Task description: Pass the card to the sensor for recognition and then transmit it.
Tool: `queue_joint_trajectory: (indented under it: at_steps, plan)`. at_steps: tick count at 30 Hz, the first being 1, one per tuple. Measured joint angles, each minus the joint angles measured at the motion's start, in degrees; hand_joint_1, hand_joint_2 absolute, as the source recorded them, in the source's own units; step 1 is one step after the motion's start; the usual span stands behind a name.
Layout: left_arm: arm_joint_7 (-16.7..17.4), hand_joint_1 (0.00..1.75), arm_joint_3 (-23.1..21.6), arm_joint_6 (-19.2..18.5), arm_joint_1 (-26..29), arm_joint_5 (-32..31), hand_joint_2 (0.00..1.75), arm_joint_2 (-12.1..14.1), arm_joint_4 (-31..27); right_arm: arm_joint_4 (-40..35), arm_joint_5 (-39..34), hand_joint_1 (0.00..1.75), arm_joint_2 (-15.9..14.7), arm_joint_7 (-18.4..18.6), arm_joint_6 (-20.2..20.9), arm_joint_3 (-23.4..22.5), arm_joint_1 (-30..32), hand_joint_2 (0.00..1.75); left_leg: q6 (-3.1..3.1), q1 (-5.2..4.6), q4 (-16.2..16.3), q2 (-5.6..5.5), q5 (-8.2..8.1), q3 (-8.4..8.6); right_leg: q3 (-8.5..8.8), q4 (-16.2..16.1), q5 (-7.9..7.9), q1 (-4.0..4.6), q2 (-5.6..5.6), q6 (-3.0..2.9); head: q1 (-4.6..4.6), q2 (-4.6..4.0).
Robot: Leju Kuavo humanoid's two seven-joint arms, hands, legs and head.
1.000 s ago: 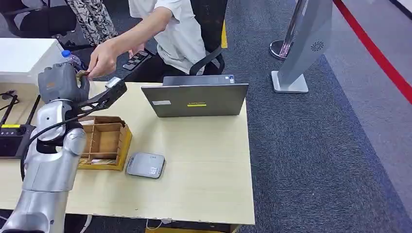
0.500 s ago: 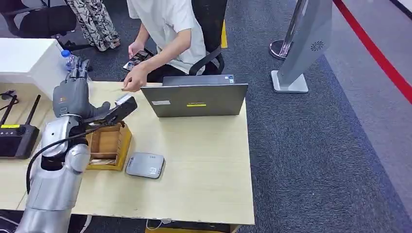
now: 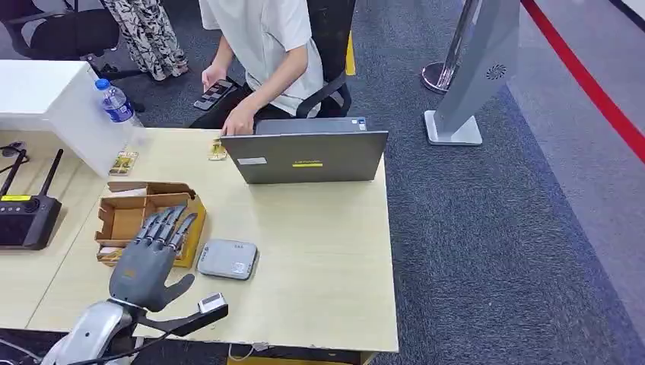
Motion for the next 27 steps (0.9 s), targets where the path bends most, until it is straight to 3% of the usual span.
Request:
queue_joint_trajectory:
  at_steps: [3,7,27]
  plan:
    - [-1.0,0.0,0.9,3.9,1.2,-2.6,1.75,-0.1,1.5,0.0,1.8,0.0,0.0,-0.1,0.2,-0.9,-0.1,0.0,0.01,0.0,0.0,-0.05,0.01,0.0,0.03,0.0,0.02,-0.01,-0.04,0.02,0.0,0.0]
    - [-1.6,0.0,4.5,6.3,1.5,-4.8,1.75,-1.2,4.2,0.0,3.8,0.0,0.0,-0.1,0.5,-1.9,-0.1,0.0,0.01,0.0,0.0,-0.05,0.02,0.02,0.04,0.0,0.03,-0.01,-0.03,0.01,0.0,0.0]
    - [-1.4,0.0,13.5,7.6,-1.0,-8.0,1.75,-4.3,15.7,-0.2,8.1,0.0,0.4,-0.4,1.0,-4.3,-0.4,0.0,0.01,0.0,0.0,-0.07,0.02,0.02,0.04,0.0,0.03,0.0,-0.03,0.01,-0.02,0.0]
